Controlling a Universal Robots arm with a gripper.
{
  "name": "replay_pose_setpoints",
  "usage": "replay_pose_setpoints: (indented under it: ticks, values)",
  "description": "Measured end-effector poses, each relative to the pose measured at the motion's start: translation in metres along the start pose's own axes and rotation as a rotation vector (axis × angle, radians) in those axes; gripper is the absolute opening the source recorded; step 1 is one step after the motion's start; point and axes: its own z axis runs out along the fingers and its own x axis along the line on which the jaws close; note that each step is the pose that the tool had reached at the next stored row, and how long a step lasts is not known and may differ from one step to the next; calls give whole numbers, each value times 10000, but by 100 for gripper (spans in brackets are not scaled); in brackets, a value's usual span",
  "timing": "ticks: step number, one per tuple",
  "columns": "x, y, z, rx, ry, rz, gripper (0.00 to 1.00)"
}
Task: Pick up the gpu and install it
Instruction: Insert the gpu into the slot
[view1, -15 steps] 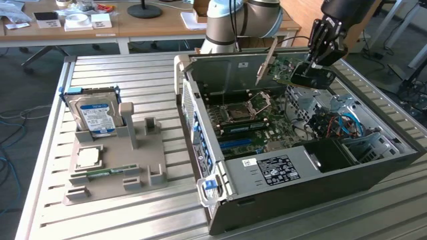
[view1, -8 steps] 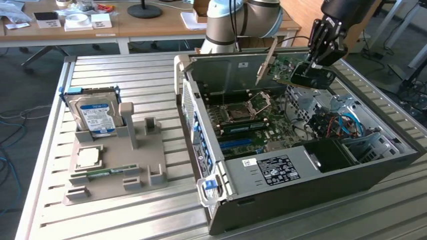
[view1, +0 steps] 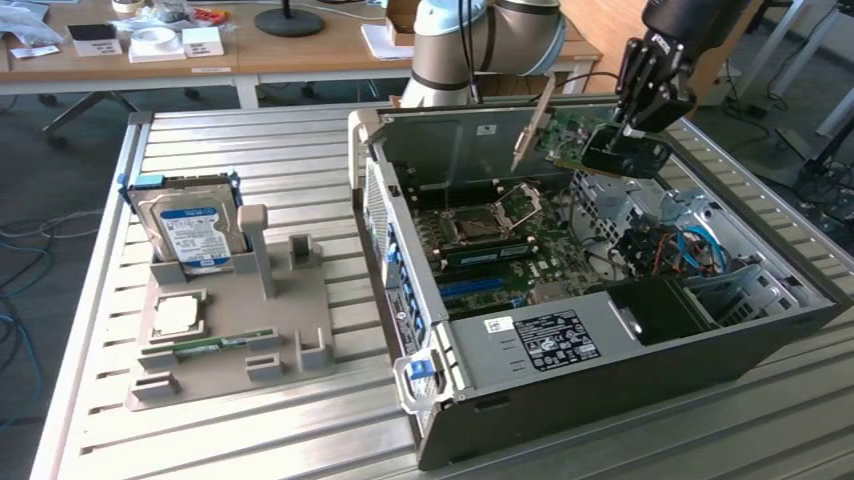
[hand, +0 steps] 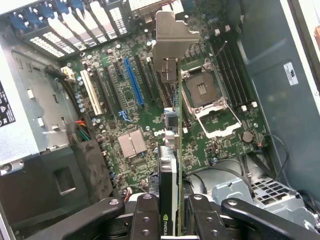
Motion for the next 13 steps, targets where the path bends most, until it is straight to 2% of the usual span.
replay_pose_setpoints:
  ticks: [13]
  values:
    - [0, -1, 8, 26, 131, -2283, 27]
